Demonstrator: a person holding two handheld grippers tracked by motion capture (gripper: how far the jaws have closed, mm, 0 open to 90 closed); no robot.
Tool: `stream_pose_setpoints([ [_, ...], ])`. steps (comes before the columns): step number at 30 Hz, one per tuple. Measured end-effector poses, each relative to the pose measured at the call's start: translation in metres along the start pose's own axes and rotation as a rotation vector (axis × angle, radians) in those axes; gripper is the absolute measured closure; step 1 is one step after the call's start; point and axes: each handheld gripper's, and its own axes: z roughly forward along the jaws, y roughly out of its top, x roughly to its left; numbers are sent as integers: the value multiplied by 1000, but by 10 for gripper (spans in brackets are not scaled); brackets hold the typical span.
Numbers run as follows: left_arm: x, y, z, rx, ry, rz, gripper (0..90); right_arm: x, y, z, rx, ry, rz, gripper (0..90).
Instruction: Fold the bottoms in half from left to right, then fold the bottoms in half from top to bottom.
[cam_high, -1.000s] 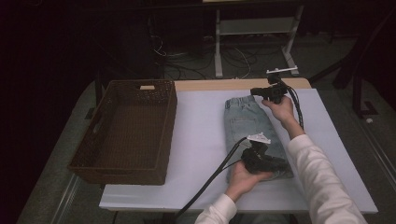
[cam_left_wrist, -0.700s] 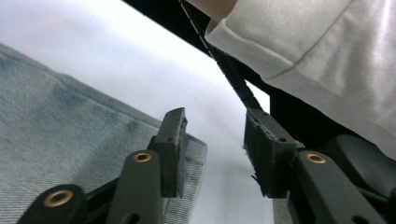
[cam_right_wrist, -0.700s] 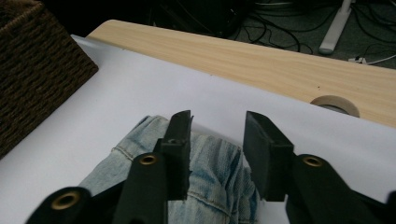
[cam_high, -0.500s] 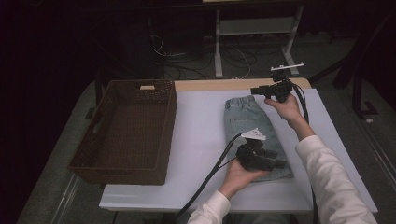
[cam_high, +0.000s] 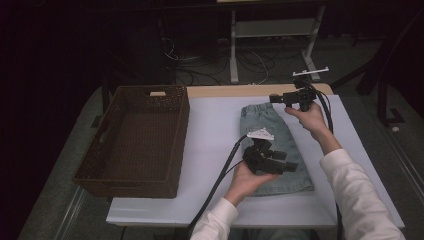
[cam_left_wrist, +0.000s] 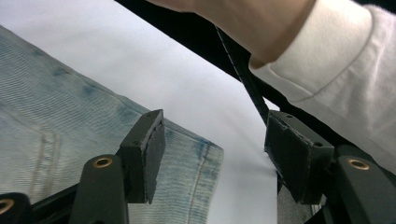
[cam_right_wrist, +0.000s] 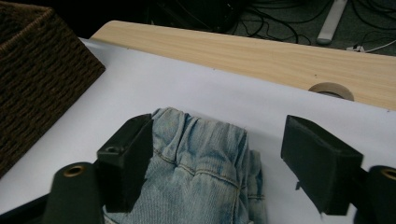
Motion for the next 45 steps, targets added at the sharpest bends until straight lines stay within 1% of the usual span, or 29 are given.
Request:
stream_pose_setpoints([
  [3,3,5,-5,12,9,1,352,0,-3,-1,0,-2,-6,196],
  [7,6,12,-10,6,21,0,323,-2,-7,-1,4,6,-1,144],
  [10,8,18,-13,1,28,6,310,-3,-10,-3,-6,19,0,140],
  [12,8,22,-15,-1,27,14,291,-4,-11,-4,-7,24,0,140],
  [16,7,31,-19,-8,32,31,282,-6,-14,-6,-8,28,1,140],
  [20,8,41,-24,-5,49,52,278,-7,-15,-11,-18,35,-1,140],
  [25,12,54,-30,-5,73,62,278,-11,-18,-18,-22,36,1,139],
  [29,19,59,-35,-20,79,49,278,-15,-20,-23,-32,39,6,139],
  [34,33,61,-42,-41,115,21,278,-20,-24,-27,-40,36,14,140],
  [36,37,62,-45,-53,130,14,278,-23,-26,-28,-44,38,26,139],
  [38,40,63,-47,-68,132,12,278,-25,-28,-29,-47,38,30,139],
  [40,43,66,-48,-58,136,11,276,-27,-29,-29,-44,37,32,138],
  [43,50,68,-48,-40,155,12,271,-30,-31,-29,-43,35,40,137],
  [45,55,68,-48,-37,168,3,271,-31,-31,-28,-40,34,45,135],
])
